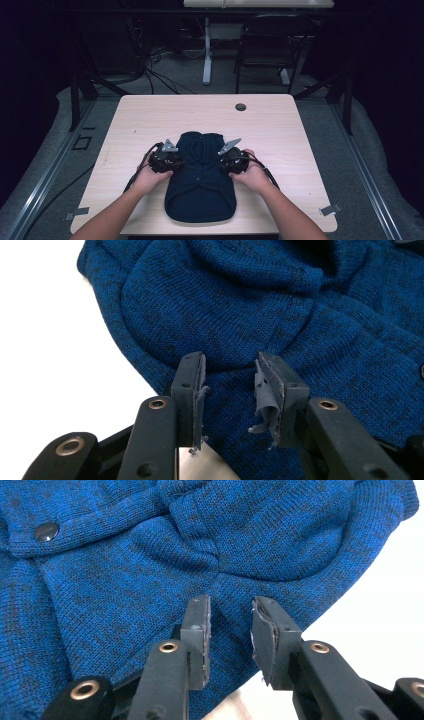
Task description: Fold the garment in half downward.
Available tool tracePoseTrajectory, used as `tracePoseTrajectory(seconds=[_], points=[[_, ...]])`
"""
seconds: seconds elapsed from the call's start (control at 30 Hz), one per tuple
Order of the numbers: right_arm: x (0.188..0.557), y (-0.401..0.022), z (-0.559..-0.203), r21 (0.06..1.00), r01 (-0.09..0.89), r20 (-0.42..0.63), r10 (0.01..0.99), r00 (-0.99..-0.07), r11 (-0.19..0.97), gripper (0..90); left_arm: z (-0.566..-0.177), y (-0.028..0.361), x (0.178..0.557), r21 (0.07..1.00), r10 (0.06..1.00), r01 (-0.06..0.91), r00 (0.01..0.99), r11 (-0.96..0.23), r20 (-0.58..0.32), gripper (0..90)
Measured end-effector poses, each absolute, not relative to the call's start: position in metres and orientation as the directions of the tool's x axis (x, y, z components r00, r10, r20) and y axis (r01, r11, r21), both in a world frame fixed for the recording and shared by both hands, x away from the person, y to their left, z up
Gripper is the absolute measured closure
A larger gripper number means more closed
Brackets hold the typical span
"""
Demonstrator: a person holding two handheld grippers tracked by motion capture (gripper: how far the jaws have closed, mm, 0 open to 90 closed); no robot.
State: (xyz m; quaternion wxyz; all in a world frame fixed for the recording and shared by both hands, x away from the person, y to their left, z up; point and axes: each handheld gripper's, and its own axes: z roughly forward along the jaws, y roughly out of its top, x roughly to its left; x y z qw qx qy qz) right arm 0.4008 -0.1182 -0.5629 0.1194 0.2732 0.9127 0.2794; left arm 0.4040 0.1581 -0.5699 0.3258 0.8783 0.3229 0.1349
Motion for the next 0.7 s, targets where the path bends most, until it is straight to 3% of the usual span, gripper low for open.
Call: tracePoseTrajectory(seconds=[0.4,0.7], points=[[0.394,-0.122,-0.553,0.549,0.432,-0.034,0.536,-0.844,0.716,67.7,-0.560,0.154,0.403,0.623,0.613,0.474,0.790,-0.623,0.013,62.5],[0.428,-0.109,-0.517,0.565,0.359,-0.141,0.515,-0.845,0.743,69.2,-0.530,0.146,0.441,0.648,0.599,0.414,0.797,-0.640,0.082,61.2]])
